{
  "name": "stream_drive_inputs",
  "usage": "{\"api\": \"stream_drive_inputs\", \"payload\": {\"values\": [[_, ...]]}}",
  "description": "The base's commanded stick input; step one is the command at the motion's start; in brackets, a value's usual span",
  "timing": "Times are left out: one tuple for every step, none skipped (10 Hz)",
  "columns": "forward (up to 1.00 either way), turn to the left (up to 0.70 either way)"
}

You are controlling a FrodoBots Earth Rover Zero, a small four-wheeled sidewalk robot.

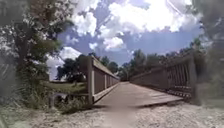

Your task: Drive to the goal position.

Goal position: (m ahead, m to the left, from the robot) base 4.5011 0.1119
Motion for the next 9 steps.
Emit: {"api": "stream_drive_inputs", "payload": {"values": [[0.7,0.0],[0.7,0.0],[0.7,0.0],[0.7,0.0],[0.7,0.0],[0.7,0.0],[0.7,0.0],[0.7,0.0],[0.7,0.0]]}}
